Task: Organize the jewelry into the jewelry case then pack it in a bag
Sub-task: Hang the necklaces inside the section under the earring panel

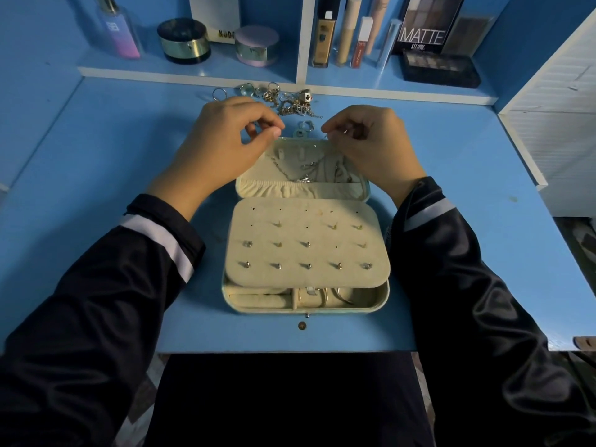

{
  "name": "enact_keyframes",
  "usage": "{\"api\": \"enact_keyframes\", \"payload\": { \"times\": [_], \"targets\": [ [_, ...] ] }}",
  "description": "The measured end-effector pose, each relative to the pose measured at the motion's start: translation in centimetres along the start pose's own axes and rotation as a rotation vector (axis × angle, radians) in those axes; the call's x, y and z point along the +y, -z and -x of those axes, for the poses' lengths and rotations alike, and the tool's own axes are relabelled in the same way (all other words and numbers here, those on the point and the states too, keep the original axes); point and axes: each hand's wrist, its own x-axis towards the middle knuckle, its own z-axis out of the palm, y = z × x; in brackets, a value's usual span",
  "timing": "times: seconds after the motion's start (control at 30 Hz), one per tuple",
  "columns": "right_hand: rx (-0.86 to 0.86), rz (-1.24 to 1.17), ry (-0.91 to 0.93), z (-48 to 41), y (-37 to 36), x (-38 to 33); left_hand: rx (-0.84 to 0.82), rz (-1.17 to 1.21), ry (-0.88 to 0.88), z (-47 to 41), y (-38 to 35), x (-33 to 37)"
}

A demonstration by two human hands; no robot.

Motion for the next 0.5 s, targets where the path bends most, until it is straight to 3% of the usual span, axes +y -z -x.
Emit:
{"api": "enact_keyframes", "payload": {
  "times": [0.5],
  "targets": [
    [-0.159,-0.024,0.025,0.26,0.36,-0.29,-0.137,0.055,0.006,0.78,-0.09,0.95]
  ]
}}
